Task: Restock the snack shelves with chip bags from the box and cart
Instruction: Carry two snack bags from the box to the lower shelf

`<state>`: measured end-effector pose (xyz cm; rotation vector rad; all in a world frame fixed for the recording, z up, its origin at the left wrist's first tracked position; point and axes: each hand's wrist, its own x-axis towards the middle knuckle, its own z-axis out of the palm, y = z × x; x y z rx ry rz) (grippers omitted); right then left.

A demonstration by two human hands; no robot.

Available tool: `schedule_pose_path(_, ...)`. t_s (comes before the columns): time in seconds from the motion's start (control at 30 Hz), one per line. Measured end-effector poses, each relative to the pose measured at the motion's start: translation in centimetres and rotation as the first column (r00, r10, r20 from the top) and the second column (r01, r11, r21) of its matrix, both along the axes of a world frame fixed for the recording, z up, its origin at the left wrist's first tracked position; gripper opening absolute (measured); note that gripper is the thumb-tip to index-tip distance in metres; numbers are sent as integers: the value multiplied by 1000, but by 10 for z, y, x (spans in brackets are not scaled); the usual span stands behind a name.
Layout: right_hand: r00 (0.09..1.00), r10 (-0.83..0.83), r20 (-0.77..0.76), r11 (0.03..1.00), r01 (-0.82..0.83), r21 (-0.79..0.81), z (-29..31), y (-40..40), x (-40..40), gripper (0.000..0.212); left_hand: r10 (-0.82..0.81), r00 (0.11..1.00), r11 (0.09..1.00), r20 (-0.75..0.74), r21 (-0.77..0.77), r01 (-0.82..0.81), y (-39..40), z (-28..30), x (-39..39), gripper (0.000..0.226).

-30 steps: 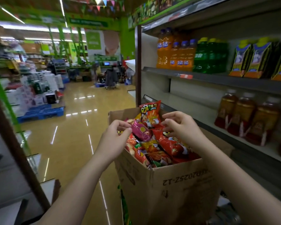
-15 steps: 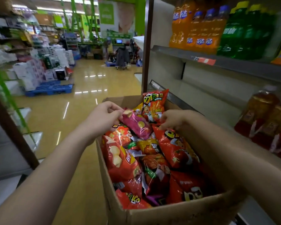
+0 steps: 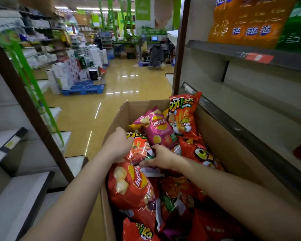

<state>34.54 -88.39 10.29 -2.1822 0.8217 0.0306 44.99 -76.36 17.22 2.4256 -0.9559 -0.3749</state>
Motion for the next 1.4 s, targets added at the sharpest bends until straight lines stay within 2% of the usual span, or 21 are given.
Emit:
schedule_pose_path(0.03,999,-7,48,1000,6,8,2,-4,-3,31,16,1000,1000,2,-3,-16,0,2,-2,42)
schedule_pose_path(0.07,997,0,77,1000,-1,12,9,-6,-7,29,19,1000,1000,1,-4,-19,-1,3,-4,46)
schedule_pose_path(0.17,994,47,100,999,-48,4,42,-15,-21,27,25,998,999,-62,-24,-27,-4,4,-10,63)
schedule_pose_path(0.27,993,64,100,992,-53,-113,78,-24,-33,43,40,988,993,-152,-100,-55,-10,2,-4,92)
schedule_pose_path(0.4,967,28,252,986,15,-168,121,-33,-54,28,8,951,974,-310,-212,-77,-4,3,0,130)
schedule_pose_path(0.47,911,1,413,994,45,-102,136,-37,-64,26,-36,902,959,-430,-269,-89,-2,7,-3,120)
schedule_pose_path(0.53,887,35,460,994,19,-112,143,-32,-70,34,-149,787,932,-599,-350,-90,-1,15,-9,101)
schedule_pose_path(0.6,915,126,382,989,-87,-117,140,-20,-69,36,-244,677,892,-695,-434,-123,-2,19,-8,101)
schedule_pose_path(0.63,931,157,328,987,-141,-71,135,-15,-66,35,-257,673,875,-693,-463,-143,-2,19,-7,95)
schedule_pose_path(0.7,953,103,286,981,-145,128,121,-13,-63,35,-189,752,835,-632,-507,-216,-1,16,-5,76)
schedule_pose_path(0.73,965,53,258,980,-100,172,109,-18,-61,35,-134,793,816,-594,-520,-252,-1,13,-3,79)
schedule_pose_path(0.77,979,55,195,993,-74,89,95,-23,-59,37,-92,817,799,-569,-532,-280,-1,11,-2,89)
schedule_pose_path(0.8,993,114,38,988,-109,-110,80,-29,-59,35,-63,827,782,-558,-543,-307,-2,9,0,96)
schedule_pose_path(0.83,971,157,-183,934,-206,-293,63,-32,-59,34,-45,830,764,-556,-554,-330,-1,9,0,98)
schedule_pose_path(0.87,913,167,-372,839,-329,-433,43,-33,-59,37,-32,834,752,-552,-562,-344,-2,9,1,96)
schedule_pose_path(0.93,793,144,-592,638,-532,-557,8,-31,-63,63,-14,848,761,-530,-556,-335,-4,9,0,98)
schedule_pose_path(0.97,764,120,-634,567,-577,-588,-2,-28,-62,70,-13,860,777,-510,-546,-312,-5,8,-1,104)
schedule_pose_path(1.03,759,72,-647,475,-597,-647,-10,-23,-57,63,-22,883,813,-469,-523,-257,-5,7,-3,108)
schedule_pose_path(1.13,735,40,-677,399,-633,-664,2,-20,-46,55,-45,890,843,-453,-496,-210,0,7,-5,103)
schedule_pose_path(1.23,747,125,-653,466,-625,-626,34,-26,-44,66,-38,911,809,-411,-548,-214,3,10,-6,90)
schedule_pose_path(1.4,868,209,-451,778,-427,-461,105,-38,-63,78,35,964,669,-264,-710,-219,6,17,-12,75)
